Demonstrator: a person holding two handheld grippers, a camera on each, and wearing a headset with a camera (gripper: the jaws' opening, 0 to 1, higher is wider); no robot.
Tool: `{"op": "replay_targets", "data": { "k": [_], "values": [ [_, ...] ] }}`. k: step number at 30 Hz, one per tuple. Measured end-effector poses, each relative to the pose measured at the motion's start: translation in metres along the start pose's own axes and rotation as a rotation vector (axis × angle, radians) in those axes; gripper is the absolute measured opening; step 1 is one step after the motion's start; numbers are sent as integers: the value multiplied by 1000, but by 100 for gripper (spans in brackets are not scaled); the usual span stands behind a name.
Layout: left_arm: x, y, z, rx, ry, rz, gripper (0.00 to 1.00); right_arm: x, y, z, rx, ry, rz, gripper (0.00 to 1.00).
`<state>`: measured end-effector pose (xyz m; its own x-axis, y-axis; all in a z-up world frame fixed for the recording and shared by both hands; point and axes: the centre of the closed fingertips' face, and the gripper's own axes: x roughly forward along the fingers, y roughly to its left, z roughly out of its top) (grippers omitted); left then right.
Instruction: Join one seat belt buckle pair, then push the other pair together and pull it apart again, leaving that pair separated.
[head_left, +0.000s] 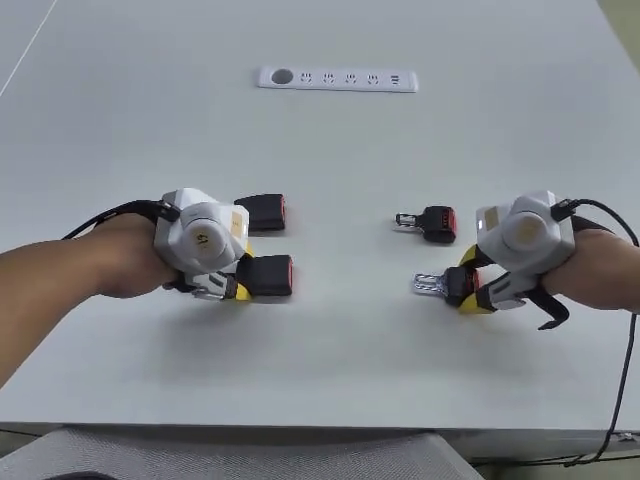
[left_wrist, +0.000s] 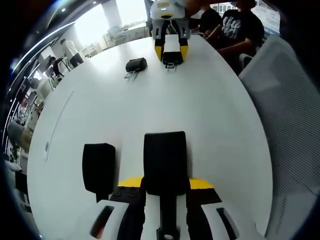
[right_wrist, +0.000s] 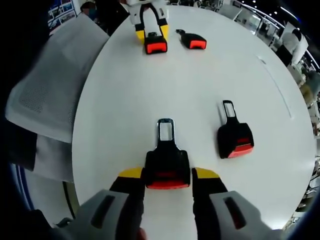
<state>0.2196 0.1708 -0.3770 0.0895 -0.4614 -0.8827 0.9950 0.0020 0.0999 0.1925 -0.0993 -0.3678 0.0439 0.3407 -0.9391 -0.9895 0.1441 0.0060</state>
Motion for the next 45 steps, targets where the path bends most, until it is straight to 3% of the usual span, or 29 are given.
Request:
{"op": "replay_targets", "data": {
  "k": [8,18,21,29,45],
  "values": [
    [-1,-1,1,-6,2,-3,31,7,-12,-14,-13,0,7,37],
    [-4,-5,4,-8,2,-9,31,12,-18,-17,-33,-10,13,35],
    [-7,-8,7,-9,3,-9,31,12,-18,-15,13,-13,20,35],
    [-14,-14,14,-9,2,-10,31,19,-18,5,7,-45,-14,34],
    [-16,-13,15,-11,2,-9,31,34,-8,57,-18,-115,-8,34]
  ]
}}
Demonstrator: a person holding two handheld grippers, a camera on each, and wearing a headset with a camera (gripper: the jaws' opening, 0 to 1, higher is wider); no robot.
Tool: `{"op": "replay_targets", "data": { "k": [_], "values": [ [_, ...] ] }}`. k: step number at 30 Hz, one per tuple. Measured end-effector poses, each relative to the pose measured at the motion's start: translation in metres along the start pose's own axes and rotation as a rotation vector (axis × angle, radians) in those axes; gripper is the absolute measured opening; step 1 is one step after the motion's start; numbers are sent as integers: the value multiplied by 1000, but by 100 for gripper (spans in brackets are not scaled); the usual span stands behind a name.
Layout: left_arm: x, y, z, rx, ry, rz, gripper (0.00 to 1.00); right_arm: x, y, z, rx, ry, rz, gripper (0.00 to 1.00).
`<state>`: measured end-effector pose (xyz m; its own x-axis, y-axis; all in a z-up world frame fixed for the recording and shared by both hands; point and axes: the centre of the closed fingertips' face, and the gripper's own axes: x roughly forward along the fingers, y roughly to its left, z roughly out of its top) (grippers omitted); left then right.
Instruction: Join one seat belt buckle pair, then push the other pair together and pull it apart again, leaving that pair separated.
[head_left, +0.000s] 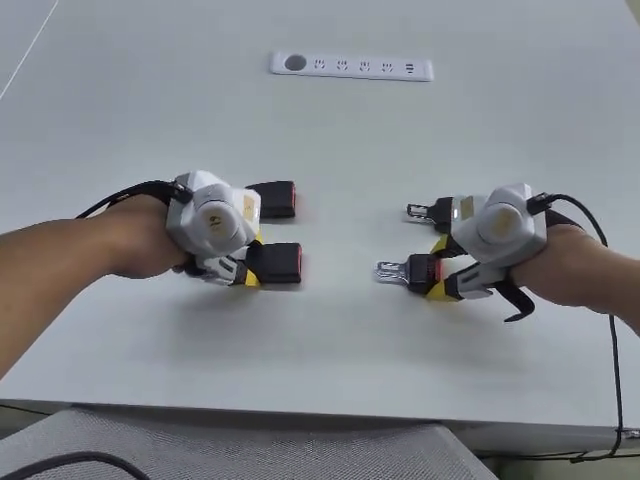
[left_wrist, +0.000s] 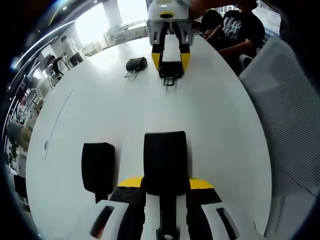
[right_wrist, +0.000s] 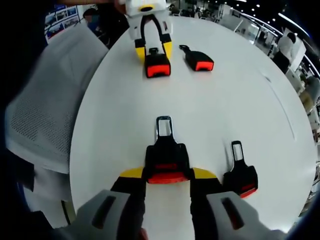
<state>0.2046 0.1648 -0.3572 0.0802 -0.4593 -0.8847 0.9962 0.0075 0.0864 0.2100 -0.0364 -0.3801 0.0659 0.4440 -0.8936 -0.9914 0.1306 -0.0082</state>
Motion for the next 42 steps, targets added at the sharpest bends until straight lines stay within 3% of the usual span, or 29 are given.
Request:
{"op": "replay_targets", "data": {
  "k": [13,23,30,42],
  "values": [
    [1,2,-2,1,2,0,31,25,2,47,2,-59,-23,34],
    [2,3,-3,-5,-2,2,31,38,6,76,-23,-63,-5,34],
    [1,1,-2,-4,-3,1,31,44,6,87,-33,-52,6,34],
    [0,0,-2,-5,-1,1,31,42,9,92,-52,-47,-10,34]
  ]
}}
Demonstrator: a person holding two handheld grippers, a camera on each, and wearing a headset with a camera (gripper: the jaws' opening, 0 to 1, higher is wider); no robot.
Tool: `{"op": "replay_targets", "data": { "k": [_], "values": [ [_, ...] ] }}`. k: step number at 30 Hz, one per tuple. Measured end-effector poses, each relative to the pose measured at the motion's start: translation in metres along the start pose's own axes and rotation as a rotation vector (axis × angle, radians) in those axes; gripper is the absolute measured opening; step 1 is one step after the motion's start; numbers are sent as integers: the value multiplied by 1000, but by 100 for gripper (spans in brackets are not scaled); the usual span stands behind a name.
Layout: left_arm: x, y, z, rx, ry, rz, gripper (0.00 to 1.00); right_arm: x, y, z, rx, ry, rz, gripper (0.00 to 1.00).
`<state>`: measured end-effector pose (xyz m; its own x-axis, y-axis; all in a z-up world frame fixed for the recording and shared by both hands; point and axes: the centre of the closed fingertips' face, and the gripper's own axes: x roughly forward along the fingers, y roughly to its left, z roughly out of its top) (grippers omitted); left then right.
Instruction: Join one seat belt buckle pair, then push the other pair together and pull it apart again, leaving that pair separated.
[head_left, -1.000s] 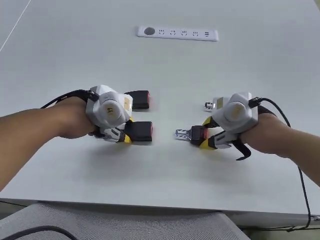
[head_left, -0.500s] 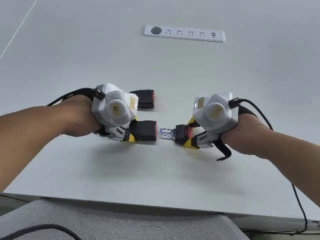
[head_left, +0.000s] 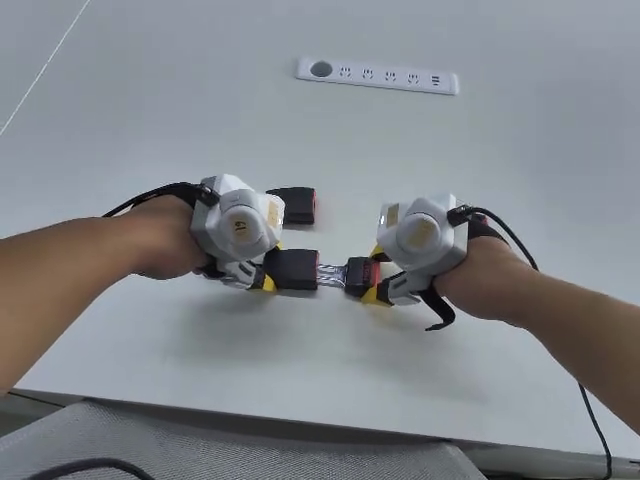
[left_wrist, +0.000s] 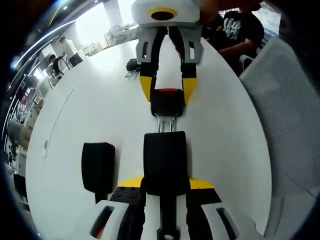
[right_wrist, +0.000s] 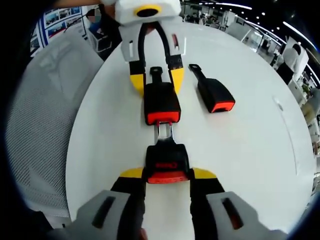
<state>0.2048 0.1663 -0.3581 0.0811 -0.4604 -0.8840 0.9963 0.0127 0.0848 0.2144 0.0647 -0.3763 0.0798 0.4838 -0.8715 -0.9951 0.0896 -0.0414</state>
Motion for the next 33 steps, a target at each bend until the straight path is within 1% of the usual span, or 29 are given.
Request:
{"op": "replay_targets", "data": {
  "k": [4,8,10,11,17,19,23,28,33],
  "values": [
    [0,0,0,-4,0,0,31,2,-1,3,-7,-5,1,34],
    [1,1,-1,-4,-6,-3,31,5,0,7,-6,-22,5,34],
    [2,2,-2,-4,-9,-3,31,7,0,10,1,-40,10,34],
    [3,2,-2,-4,-9,-2,31,8,0,9,4,-35,10,34],
    [8,6,-6,11,-14,-19,31,8,-1,12,-15,-52,27,33],
    [8,6,-6,10,-16,-24,31,10,-2,13,-18,-53,30,32],
    [15,12,-9,-1,-20,-36,31,13,-2,17,-20,-51,26,32],
    [18,12,-12,-4,-31,-52,31,13,-1,18,-16,-49,19,32],
    [18,11,-12,3,-33,-53,31,14,-1,19,-15,-41,8,31]
  ]
}}
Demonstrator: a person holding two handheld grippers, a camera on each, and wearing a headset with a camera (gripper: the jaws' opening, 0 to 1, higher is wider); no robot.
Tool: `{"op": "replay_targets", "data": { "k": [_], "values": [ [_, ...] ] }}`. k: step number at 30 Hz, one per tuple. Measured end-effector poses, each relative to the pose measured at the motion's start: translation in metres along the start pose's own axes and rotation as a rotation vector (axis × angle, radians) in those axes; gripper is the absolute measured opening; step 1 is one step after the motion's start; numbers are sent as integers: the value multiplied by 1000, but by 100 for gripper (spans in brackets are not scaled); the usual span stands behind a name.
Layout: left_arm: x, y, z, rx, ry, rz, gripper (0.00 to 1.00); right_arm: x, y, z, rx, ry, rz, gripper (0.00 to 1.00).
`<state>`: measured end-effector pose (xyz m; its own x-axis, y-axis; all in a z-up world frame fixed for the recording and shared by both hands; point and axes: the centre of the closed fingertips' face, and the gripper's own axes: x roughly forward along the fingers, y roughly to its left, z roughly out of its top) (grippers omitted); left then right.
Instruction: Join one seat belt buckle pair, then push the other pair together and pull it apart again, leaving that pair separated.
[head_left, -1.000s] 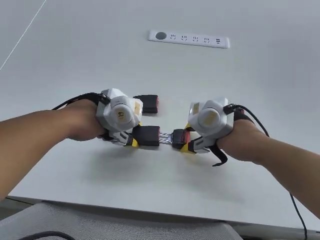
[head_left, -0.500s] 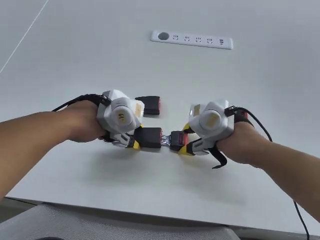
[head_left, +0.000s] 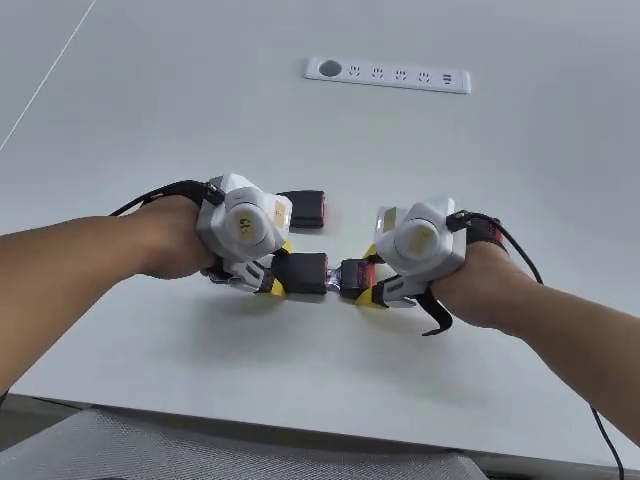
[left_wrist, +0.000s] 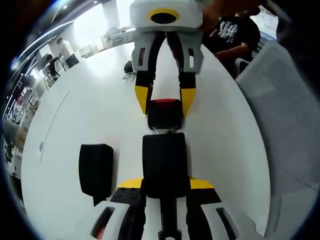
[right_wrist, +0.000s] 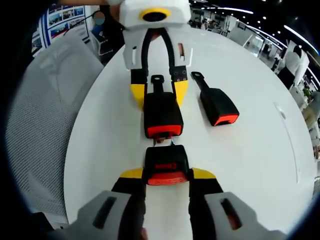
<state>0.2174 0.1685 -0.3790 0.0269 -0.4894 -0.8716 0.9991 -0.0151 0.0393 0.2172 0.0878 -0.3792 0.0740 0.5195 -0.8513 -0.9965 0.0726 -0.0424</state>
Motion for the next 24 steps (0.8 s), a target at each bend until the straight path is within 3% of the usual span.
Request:
{"op": "replay_targets", "data": {
  "k": [10,14,15,24],
  "values": [
    [1,-2,0,11,-7,7,31,5,1,7,-2,-6,9,31],
    [-1,-2,0,17,-3,6,31,4,7,9,46,-4,25,30],
    [-1,-2,0,7,-7,9,31,4,5,10,19,-4,16,30],
    [-3,-3,1,7,-4,17,31,5,4,10,12,-3,12,31]
  ]
}}
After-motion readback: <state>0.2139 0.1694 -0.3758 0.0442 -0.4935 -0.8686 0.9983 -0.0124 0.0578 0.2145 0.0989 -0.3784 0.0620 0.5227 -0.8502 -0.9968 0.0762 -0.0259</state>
